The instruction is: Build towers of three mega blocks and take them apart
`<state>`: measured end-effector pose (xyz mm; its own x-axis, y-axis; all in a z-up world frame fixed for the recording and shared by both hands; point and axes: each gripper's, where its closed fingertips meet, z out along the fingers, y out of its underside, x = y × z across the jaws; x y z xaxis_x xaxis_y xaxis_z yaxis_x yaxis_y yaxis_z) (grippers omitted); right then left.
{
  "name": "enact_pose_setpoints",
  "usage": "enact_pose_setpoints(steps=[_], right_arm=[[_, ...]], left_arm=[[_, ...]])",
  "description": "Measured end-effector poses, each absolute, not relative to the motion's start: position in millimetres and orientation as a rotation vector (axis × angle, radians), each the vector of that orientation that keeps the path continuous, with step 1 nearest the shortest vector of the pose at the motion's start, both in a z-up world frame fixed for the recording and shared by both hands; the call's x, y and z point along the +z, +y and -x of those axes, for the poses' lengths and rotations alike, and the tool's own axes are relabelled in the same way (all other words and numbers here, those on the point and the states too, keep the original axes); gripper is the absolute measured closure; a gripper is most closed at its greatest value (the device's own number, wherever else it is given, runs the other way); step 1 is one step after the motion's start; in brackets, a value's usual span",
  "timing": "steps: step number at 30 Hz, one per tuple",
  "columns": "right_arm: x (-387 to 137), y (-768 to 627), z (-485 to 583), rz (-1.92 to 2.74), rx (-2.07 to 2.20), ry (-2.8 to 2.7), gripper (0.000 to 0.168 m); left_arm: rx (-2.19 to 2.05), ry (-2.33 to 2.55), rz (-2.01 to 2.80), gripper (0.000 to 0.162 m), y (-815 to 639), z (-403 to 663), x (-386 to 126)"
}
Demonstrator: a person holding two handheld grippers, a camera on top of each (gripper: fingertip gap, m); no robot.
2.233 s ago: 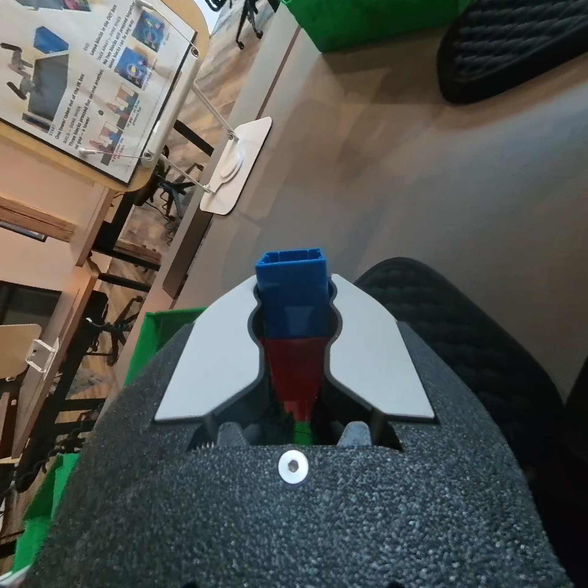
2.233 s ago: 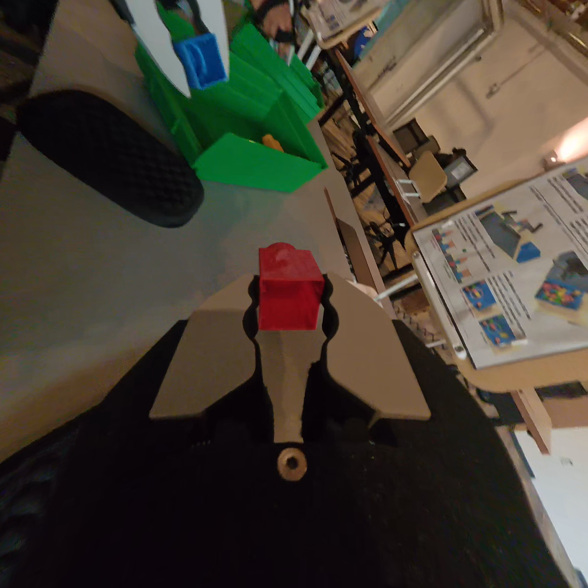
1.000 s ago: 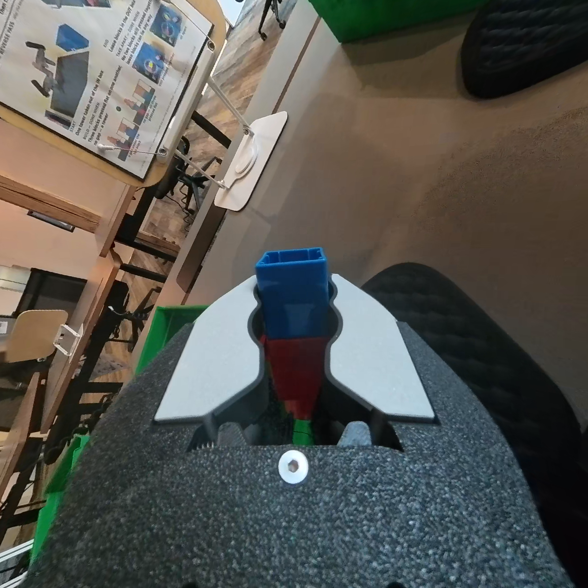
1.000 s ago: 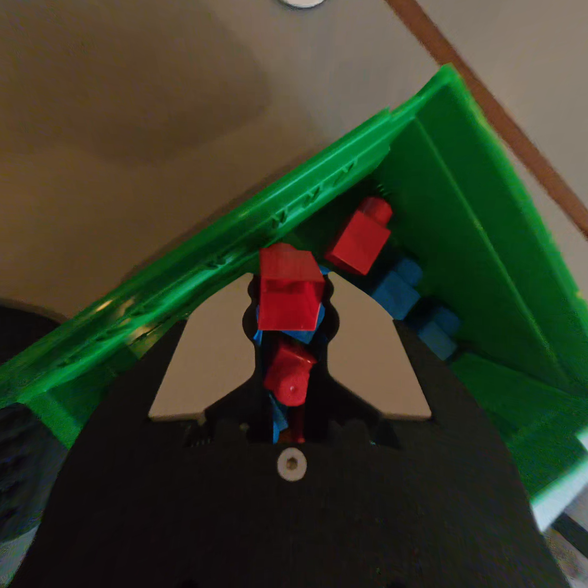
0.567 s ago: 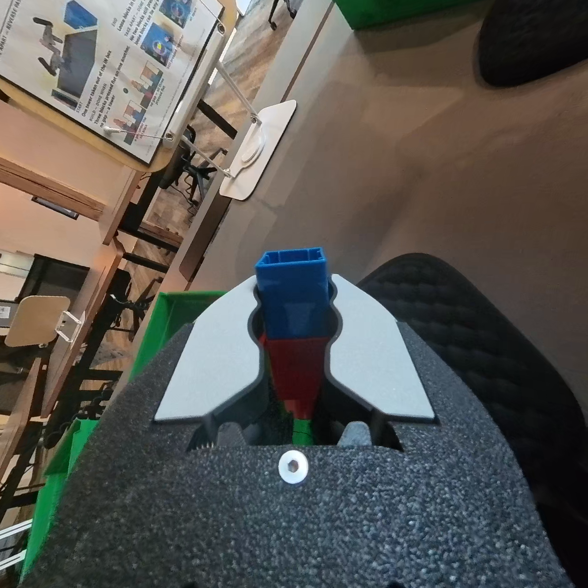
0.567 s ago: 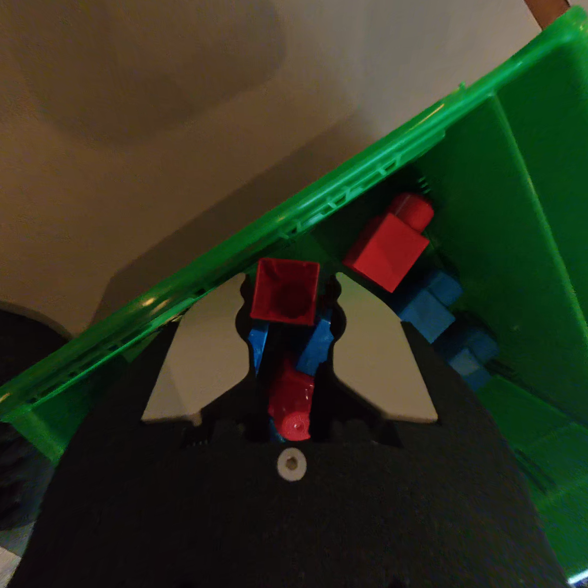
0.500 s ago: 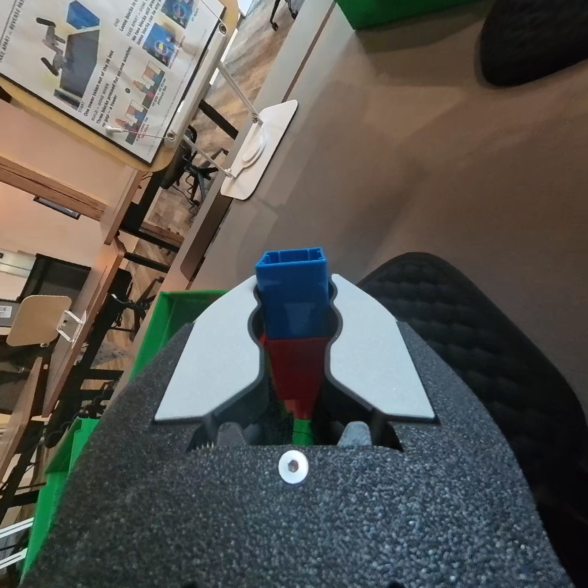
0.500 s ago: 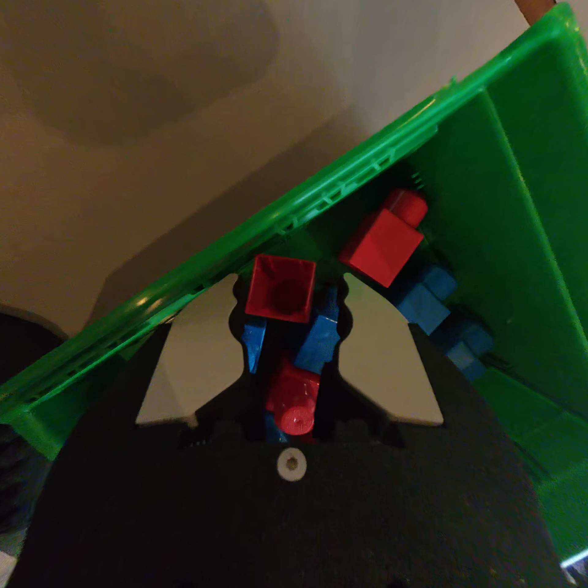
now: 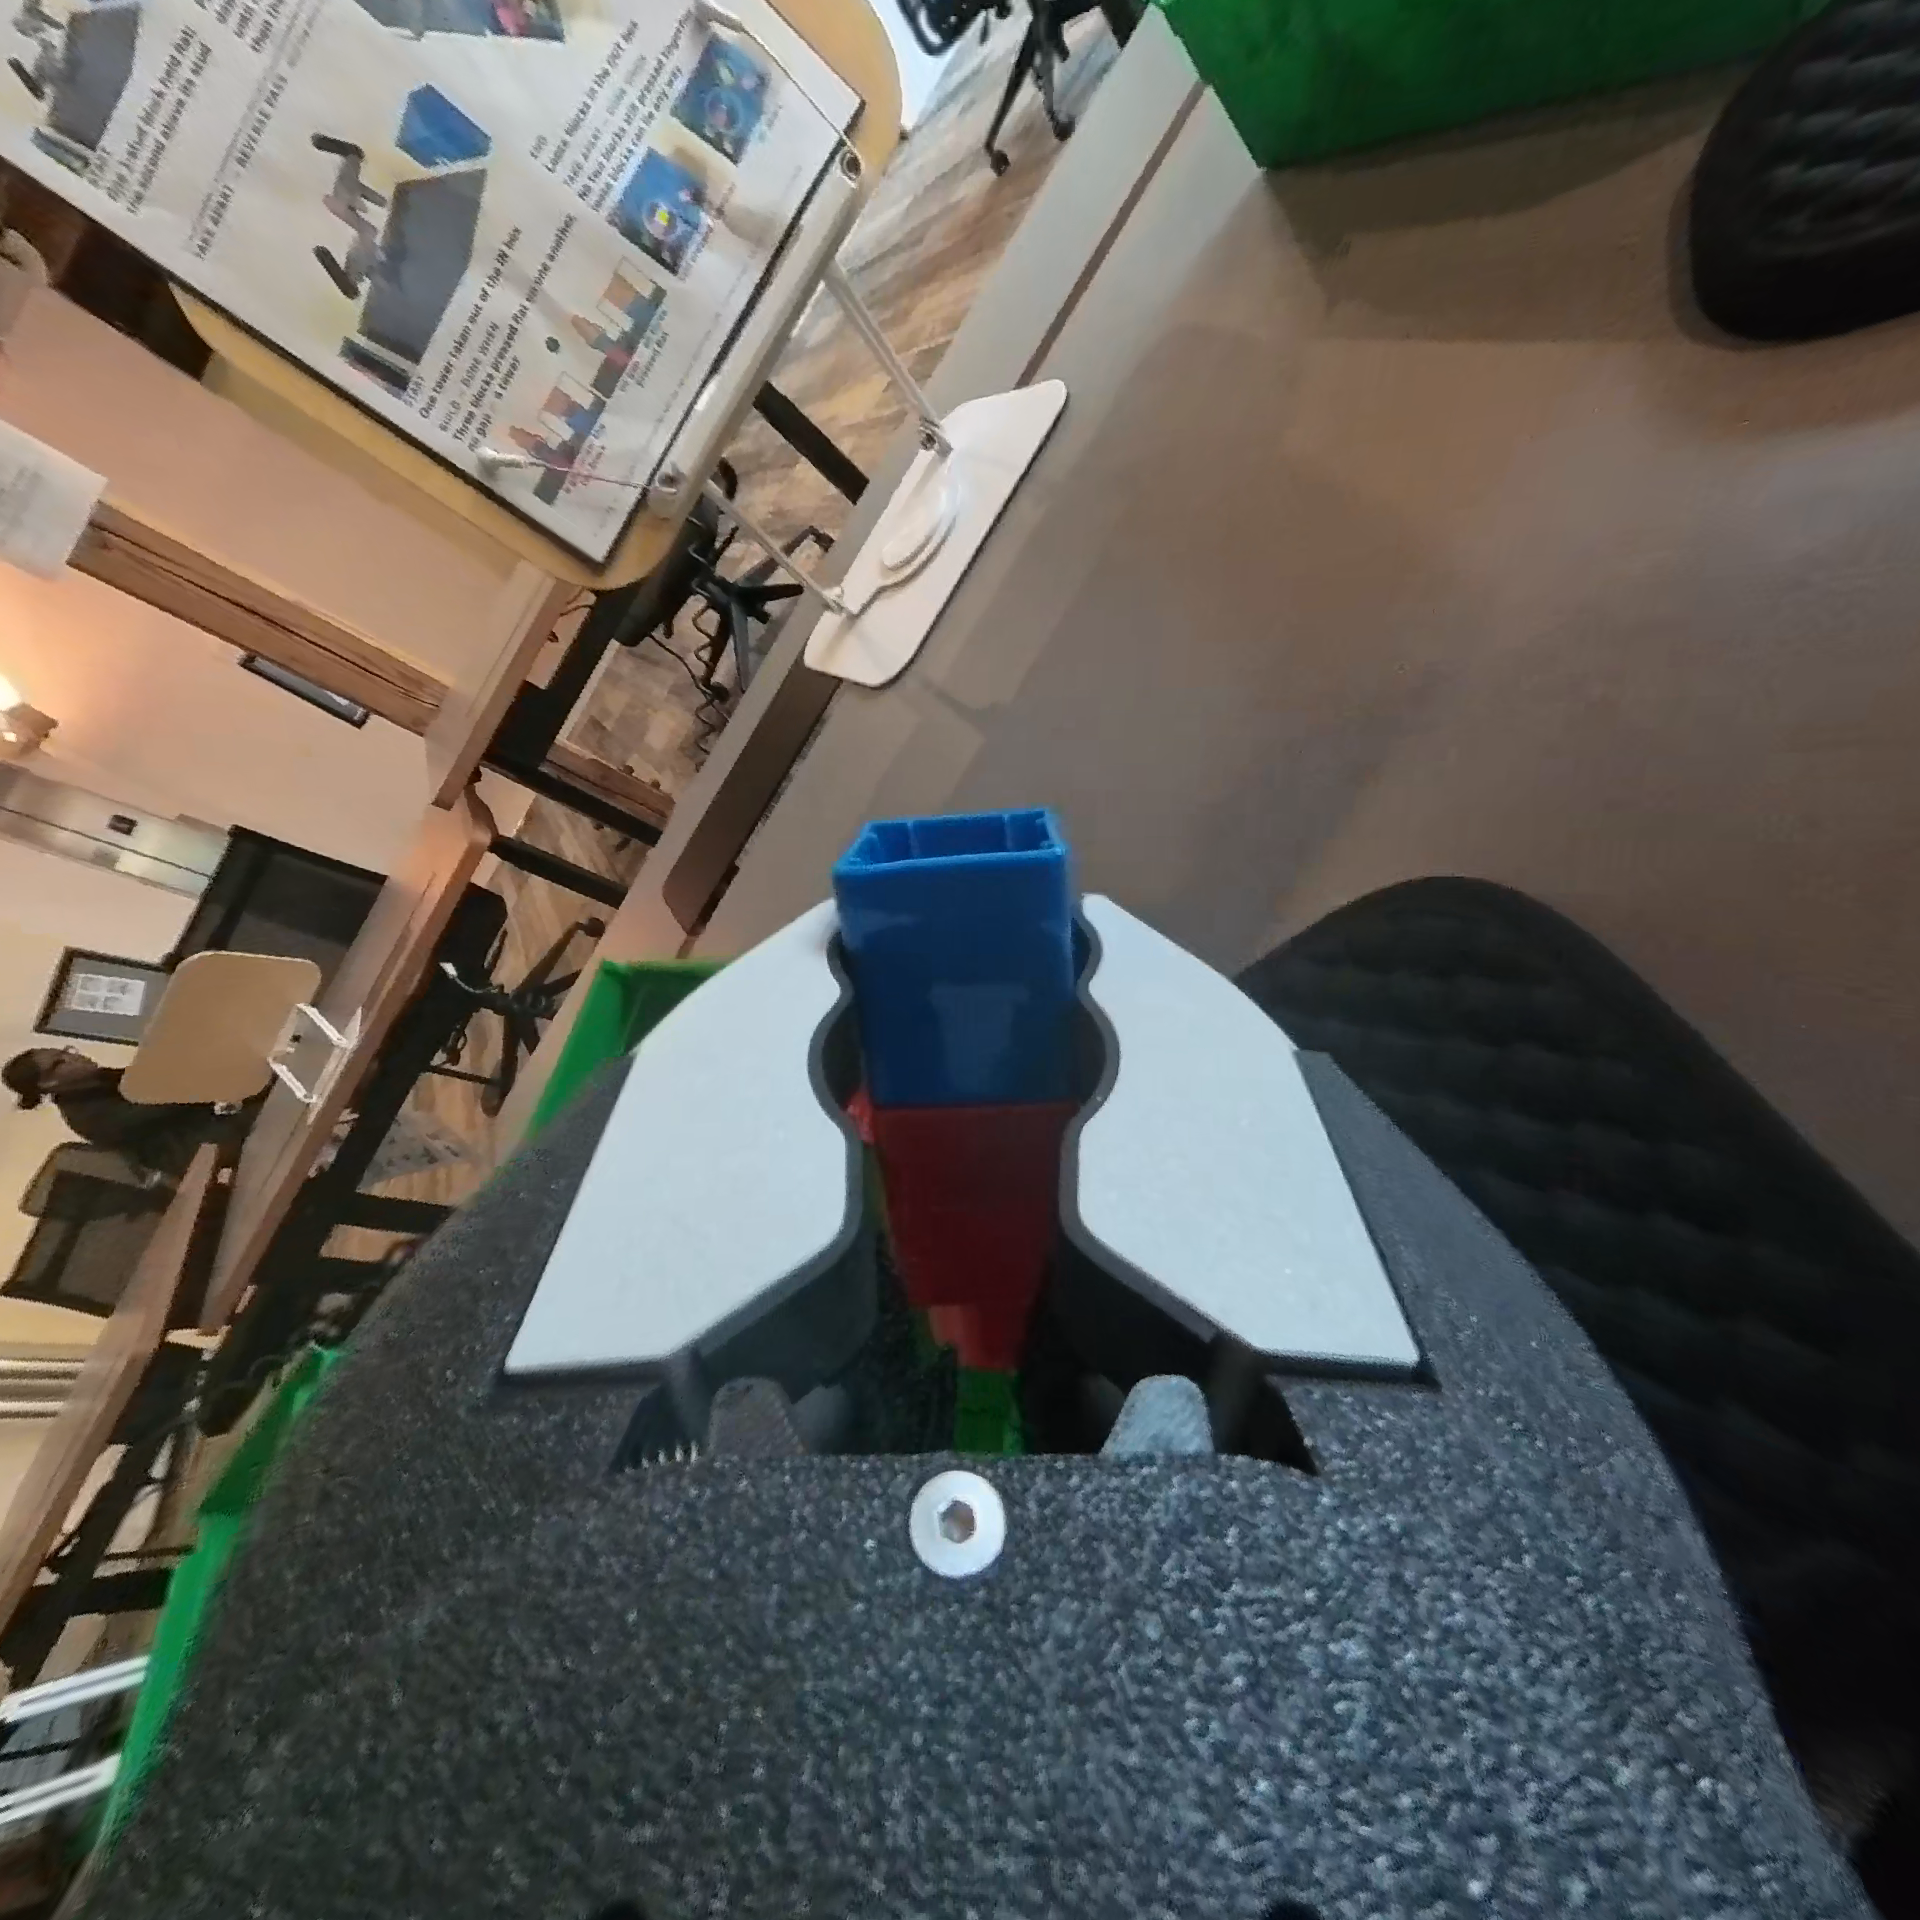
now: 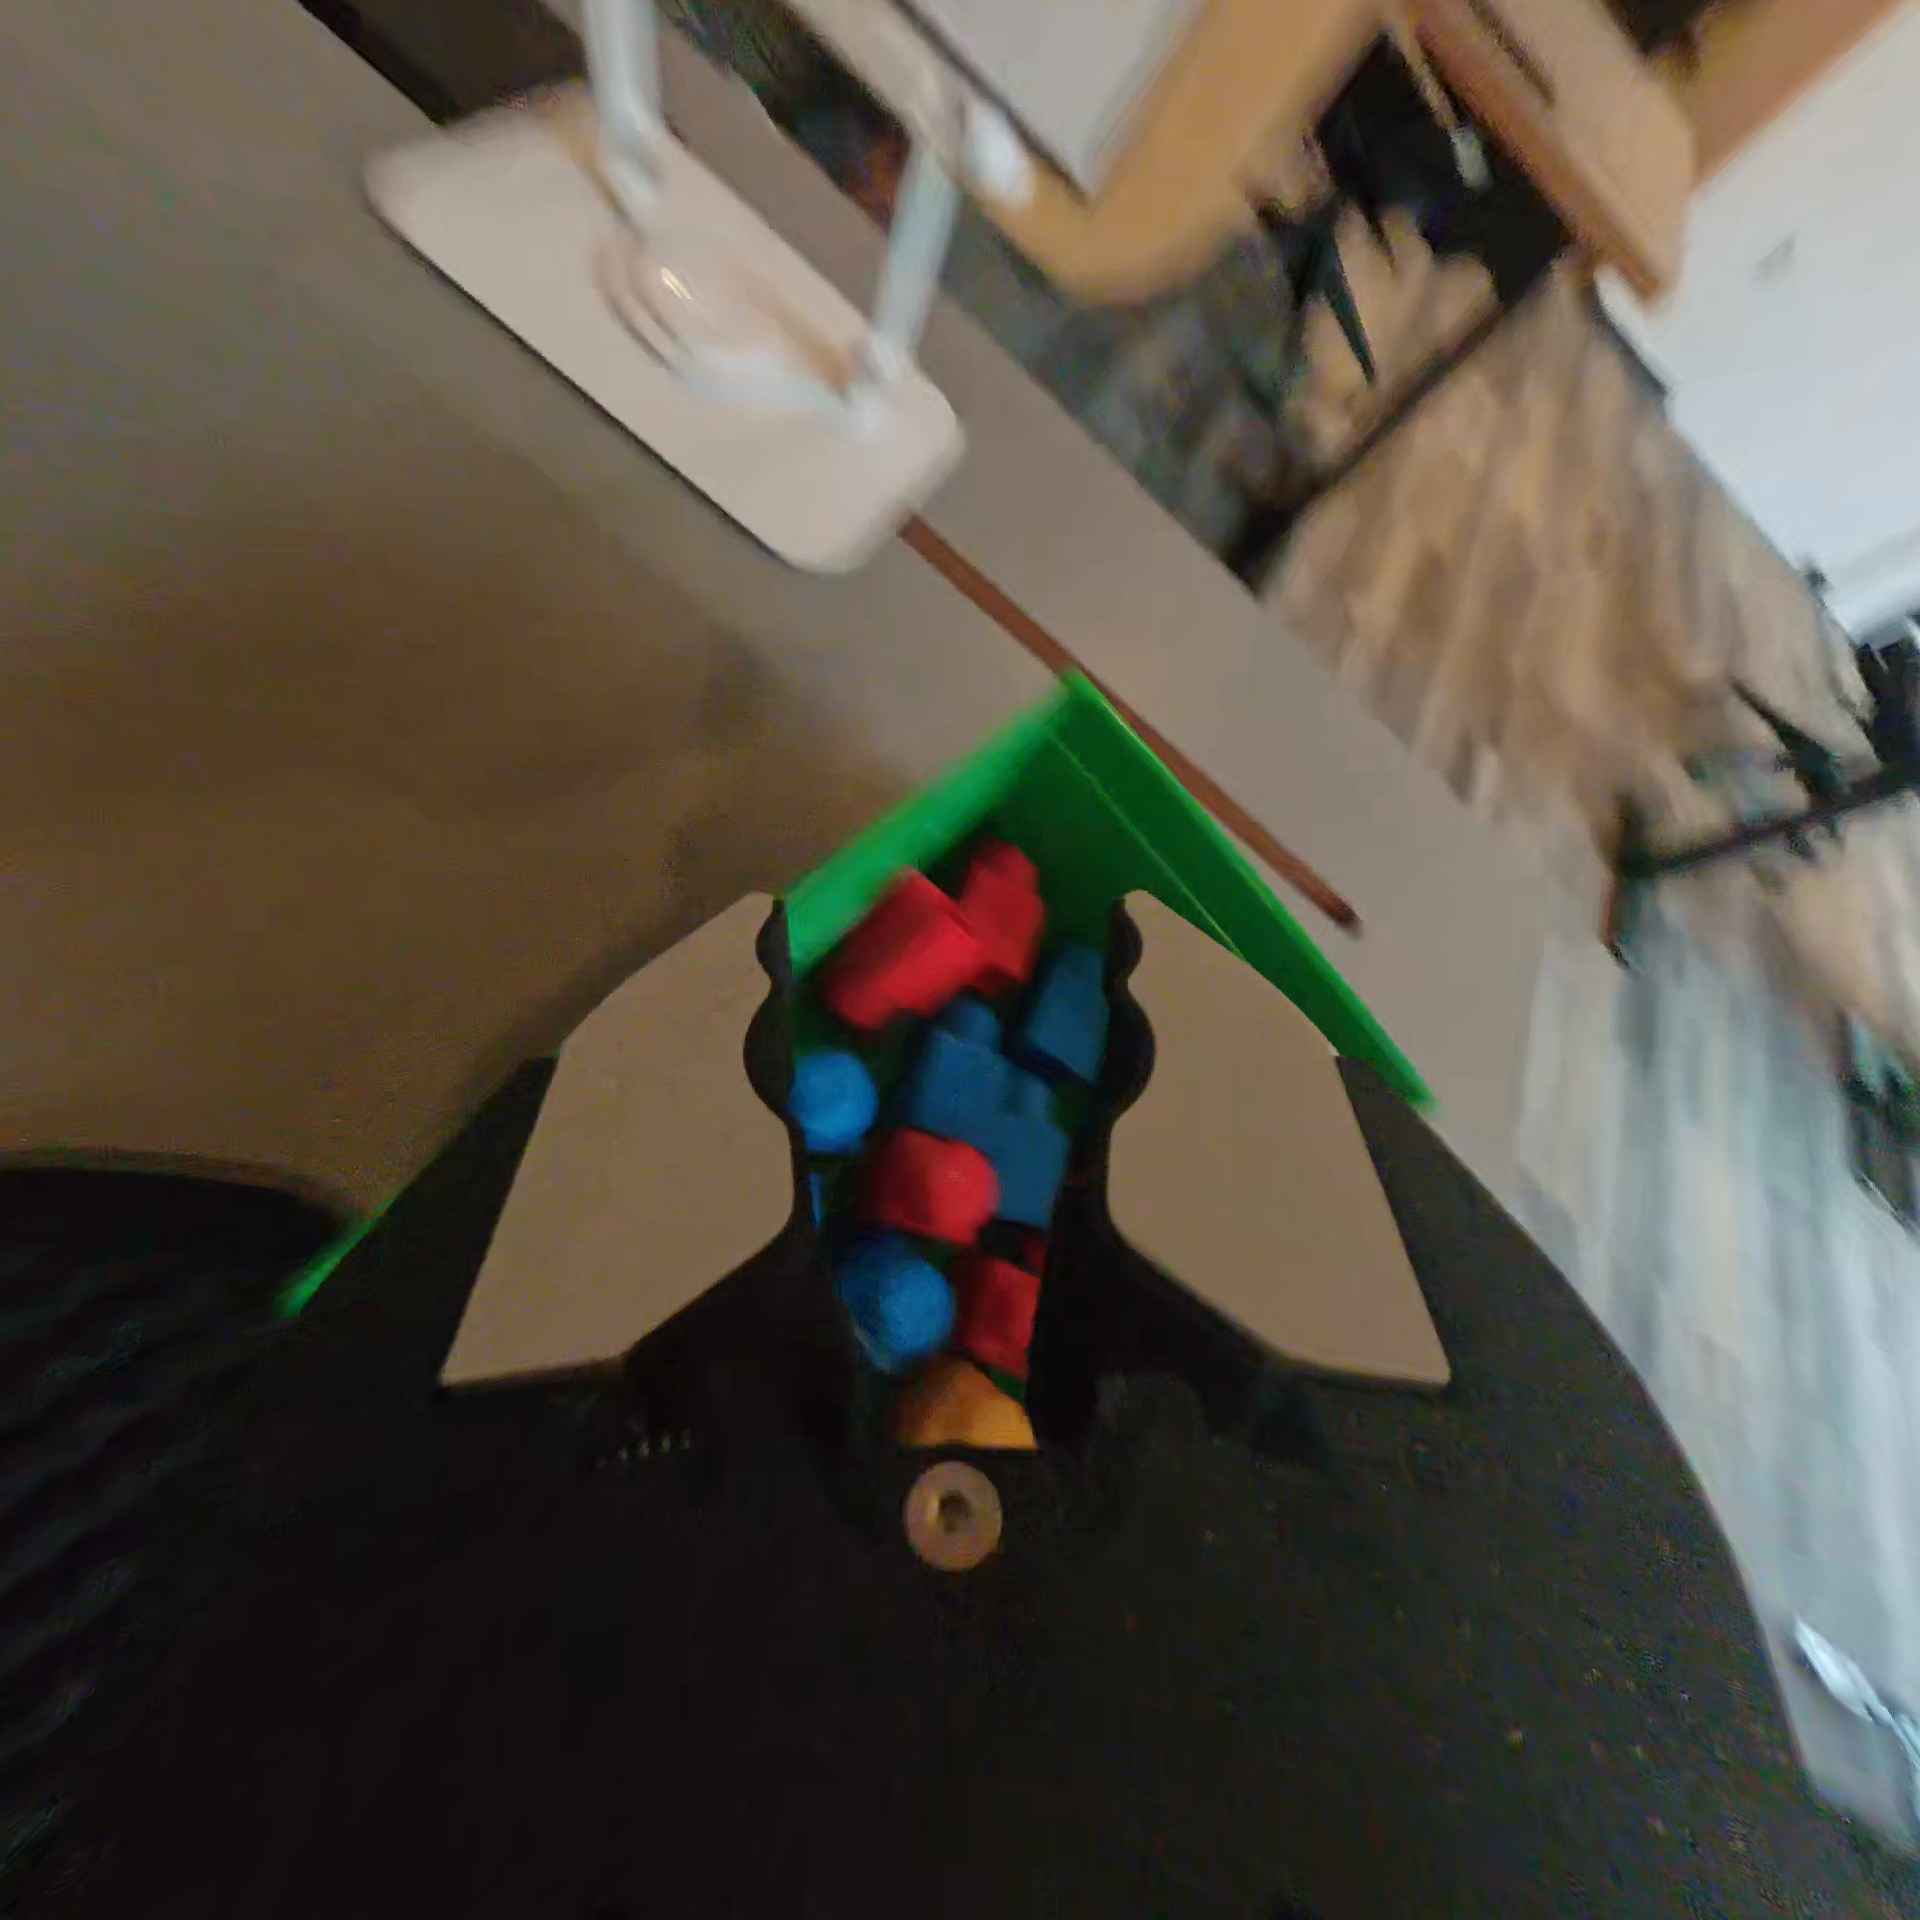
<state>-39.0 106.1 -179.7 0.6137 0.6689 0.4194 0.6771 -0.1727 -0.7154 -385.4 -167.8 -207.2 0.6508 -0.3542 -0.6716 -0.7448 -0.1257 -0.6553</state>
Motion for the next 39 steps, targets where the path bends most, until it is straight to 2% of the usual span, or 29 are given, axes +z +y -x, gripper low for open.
enact_pose_setpoints(steps=[6,10,16,24,27,31,39], right_arm=[[-140,-56,192,1.34,0.742,-1.353,0.109],[-152,-135,263,1.187,1.056,-1.509,0.104],[-178,-159,321,1.272,1.216,-1.515,0.099],[-214,-162,350,1.391,1.177,-1.606,0.109],[-222,-166,354,1.382,1.165,-1.652,0.125],[-222,-165,352,1.362,1.158,-1.646,0.128],[-196,-157,334,1.347,1.261,-1.56,0.128]], left_arm=[[0.518,0.897,1.661,0.126,-157,376,-202],[0.54,0.934,1.602,0.126,-152,361,-199],[0.665,0.982,1.568,0.126,-146,353,-204],[0.712,1.042,1.557,0.126,-143,346,-216],[0.713,1.061,1.574,0.126,-143,345,-223],[0.662,1.043,1.585,0.126,-143,344,-225],[0.557,0.911,1.557,0.106,-143,360,-211]])
